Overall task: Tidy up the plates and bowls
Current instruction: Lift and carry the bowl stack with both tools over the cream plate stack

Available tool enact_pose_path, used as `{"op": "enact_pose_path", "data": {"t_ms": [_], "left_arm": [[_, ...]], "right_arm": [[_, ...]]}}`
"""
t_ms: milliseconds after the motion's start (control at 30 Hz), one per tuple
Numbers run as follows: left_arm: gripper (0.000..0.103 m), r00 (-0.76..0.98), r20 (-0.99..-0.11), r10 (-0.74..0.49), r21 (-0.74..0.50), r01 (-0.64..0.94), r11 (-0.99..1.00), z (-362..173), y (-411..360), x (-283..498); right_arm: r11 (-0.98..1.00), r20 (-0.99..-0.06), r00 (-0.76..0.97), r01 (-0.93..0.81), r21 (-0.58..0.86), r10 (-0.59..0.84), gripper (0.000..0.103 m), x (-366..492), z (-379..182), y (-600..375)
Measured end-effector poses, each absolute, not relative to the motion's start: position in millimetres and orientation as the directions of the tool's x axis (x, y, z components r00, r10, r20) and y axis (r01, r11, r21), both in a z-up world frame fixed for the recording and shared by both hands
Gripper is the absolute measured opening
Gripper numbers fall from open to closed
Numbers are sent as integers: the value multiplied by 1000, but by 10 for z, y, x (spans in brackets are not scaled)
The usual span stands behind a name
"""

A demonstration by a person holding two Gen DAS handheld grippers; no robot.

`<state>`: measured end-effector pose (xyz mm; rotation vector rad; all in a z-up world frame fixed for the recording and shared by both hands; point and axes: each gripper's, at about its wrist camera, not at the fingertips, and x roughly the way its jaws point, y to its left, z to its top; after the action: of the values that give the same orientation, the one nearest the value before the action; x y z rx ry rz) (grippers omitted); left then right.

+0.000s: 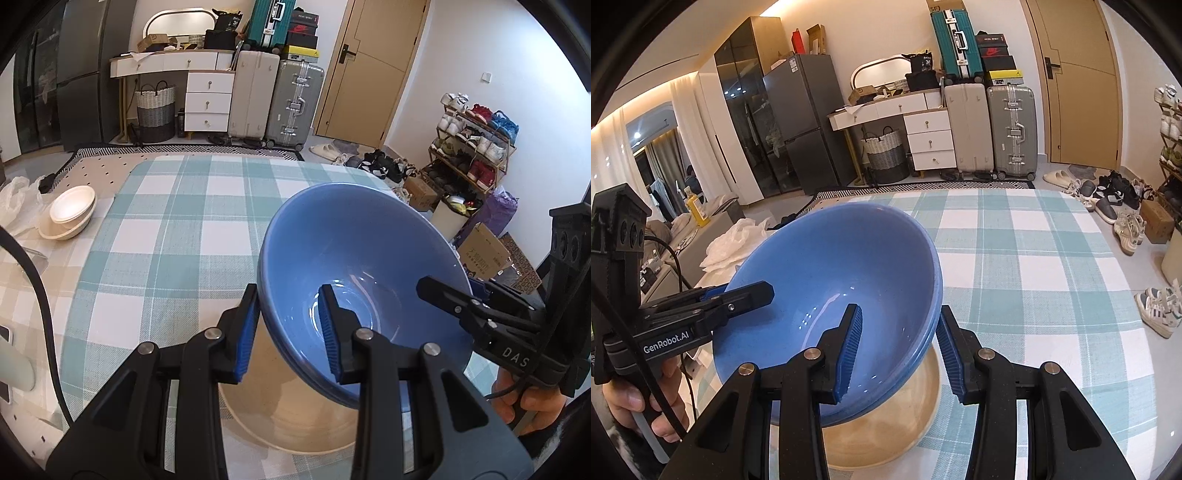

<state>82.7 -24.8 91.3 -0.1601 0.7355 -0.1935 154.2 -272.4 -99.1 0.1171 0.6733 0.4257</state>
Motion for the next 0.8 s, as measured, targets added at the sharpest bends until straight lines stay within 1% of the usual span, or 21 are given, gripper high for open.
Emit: {"op": "enact_pose_path", "data": {"t_ms": [300,567,800], "left_arm": [[29,715,-668,-204,-212,80,974,706,-153,894],[29,695,-694,-188,-197,68,978,483,-141,962],[29,685,-702,-195,-212,61,975,360,-71,1033]], "right_arm": [[903,-603,678,-375,208,420,43,1619,-1167,-2588],[902,-621,660,-370,222,423,43,1699,-1311,-2584],[902,-629,654,-375,213,421,43,1762,-1356,-2556]]}}
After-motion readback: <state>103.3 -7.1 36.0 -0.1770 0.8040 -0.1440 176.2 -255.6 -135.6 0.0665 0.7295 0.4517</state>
